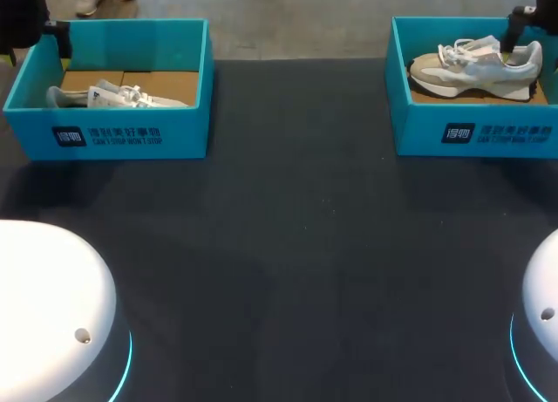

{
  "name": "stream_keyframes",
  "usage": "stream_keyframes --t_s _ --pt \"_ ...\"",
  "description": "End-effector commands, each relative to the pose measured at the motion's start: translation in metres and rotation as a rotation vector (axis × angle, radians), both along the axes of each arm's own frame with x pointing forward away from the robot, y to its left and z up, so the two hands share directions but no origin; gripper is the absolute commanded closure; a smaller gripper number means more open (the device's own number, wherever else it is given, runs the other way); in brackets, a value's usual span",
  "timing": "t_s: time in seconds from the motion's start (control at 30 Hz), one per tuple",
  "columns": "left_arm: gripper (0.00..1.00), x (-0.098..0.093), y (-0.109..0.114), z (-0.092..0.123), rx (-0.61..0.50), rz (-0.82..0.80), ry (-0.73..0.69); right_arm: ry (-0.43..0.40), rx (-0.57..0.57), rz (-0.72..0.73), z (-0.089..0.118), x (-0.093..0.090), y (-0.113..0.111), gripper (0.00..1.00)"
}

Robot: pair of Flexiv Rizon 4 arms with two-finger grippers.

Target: Take the shoe out of the shoebox, open the shoe tongue, remove and reinsert the insole, then place the shoe into the shoebox

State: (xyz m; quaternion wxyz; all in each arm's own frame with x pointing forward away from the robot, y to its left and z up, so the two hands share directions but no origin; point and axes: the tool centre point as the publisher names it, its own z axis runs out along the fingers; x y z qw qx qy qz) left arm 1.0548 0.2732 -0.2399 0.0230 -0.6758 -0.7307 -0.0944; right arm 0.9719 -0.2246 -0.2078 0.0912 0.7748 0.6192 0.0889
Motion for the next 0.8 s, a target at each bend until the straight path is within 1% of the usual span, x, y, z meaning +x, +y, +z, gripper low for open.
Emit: stream_keyframes --t_s 0.03,0.07,0.1,0.13,0.17,0.33,0.4,0.57,0.63,0.67,0.73,0.8 --pt "0.00 -0.001 0.000 0.000 0.001 0.000 -0.002 0.013 -0.004 0.003 -0.006 0.018 -0.007 0.00" --pt "0.00 -0.001 0.000 0.000 0.001 0.000 -0.002 0.006 -0.009 0.000 -0.010 0.035 -0.018 0.00" --pt "0.00 -0.001 0.000 0.000 0.001 0.000 -0.002 0.008 -0.012 0.000 -0.013 0.042 -0.022 0.00" --pt "0.00 -0.001 0.000 0.000 0.001 0.000 -0.002 0.008 -0.012 0.000 -0.013 0.042 -0.022 0.00" --pt "0.00 -0.001 0.000 0.000 0.001 0.000 -0.002 0.018 -0.021 0.001 -0.016 0.051 -0.028 0.00" --pt "0.00 -0.001 0.000 0.000 0.001 0.000 -0.002 0.052 -0.042 -0.002 -0.026 0.075 -0.041 0.00" --pt "0.00 -0.001 0.000 0.000 0.001 0.000 -0.002 0.056 -0.026 -0.009 -0.029 0.087 -0.047 0.00" --pt "0.00 -0.001 0.000 0.000 0.001 0.000 -0.002 0.081 -0.011 -0.035 -0.035 0.110 -0.062 0.00" --pt "0.00 -0.001 0.000 0.000 0.001 0.000 -0.002 0.090 -0.015 -0.033 -0.038 0.116 -0.066 0.00" --pt "0.00 -0.001 0.000 0.000 0.001 0.000 -0.002 0.103 -0.017 -0.041 -0.042 0.123 -0.070 0.00" --pt "0.00 -0.001 0.000 0.000 0.001 0.000 -0.002 0.104 -0.019 -0.043 -0.045 0.129 -0.073 0.00" --pt "0.00 -0.001 0.000 0.000 0.001 0.000 -0.002 0.113 -0.026 -0.052 -0.052 0.139 -0.078 0.00"
